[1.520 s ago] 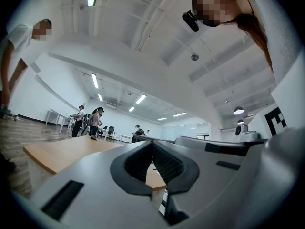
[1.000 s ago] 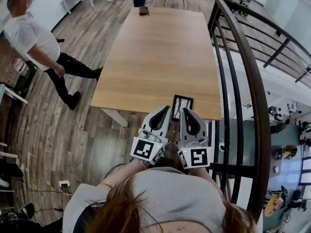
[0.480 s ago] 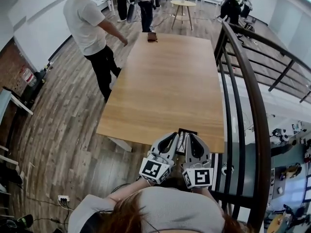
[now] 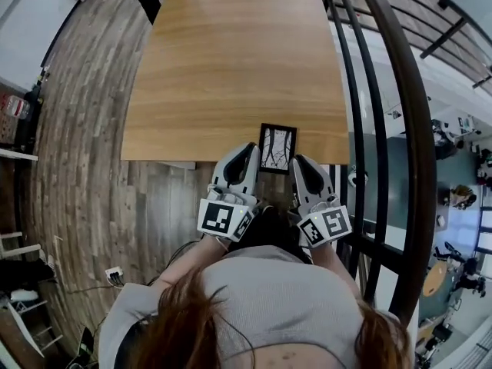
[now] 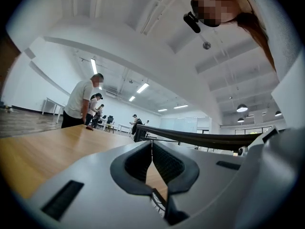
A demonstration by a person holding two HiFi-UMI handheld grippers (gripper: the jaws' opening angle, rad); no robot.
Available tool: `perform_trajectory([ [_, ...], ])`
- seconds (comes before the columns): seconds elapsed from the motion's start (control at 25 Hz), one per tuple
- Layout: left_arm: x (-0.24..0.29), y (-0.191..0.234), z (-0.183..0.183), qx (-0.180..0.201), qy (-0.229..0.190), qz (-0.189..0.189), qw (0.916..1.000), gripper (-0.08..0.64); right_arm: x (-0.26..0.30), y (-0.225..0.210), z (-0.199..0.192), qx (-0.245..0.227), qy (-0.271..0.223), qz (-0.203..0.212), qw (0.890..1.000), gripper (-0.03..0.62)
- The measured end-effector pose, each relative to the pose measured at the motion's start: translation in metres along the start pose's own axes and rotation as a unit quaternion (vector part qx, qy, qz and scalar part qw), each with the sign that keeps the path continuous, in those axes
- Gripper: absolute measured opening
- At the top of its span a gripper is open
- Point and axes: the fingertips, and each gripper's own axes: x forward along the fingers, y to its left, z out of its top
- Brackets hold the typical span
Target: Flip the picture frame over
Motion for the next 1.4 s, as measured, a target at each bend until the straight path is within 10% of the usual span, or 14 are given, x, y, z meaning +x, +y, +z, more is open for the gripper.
perform_trajectory([
  [0.2,0.000,-0.003,-0.018,-0.003,0.017,0.003,0.9999,0.006,-0.035,-0.043,-0.070,0.133,0.045,-0.045,0.989,0.092],
  [0.52,-0.008,-0.005,-0.018,0.015,0.023,0.013,0.9995,0.006,-0.044,-0.073,-0.162,0.420,0.062,-0.074,0.902,0.230],
  [0.8,-0.018,0.001,-0.020,0.024,0.030,0.026,0.9989,0.006,-0.014,-0.070,-0.175,0.499,0.048,-0.051,0.864,0.229],
  [0.96,-0.022,0.003,-0.019,0.026,0.034,0.029,0.9987,0.006,-0.016,-0.073,-0.174,0.498,0.033,-0.065,0.864,0.205],
  [1.0,-0.022,0.003,-0.019,0.026,0.034,0.029,0.9986,0.006,-0.018,-0.075,-0.173,0.497,0.030,-0.072,0.864,0.108],
  [1.4,-0.018,0.000,-0.017,0.027,0.032,0.021,0.9989,0.006,-0.019,-0.077,-0.158,0.538,-0.003,-0.077,0.839,0.086],
])
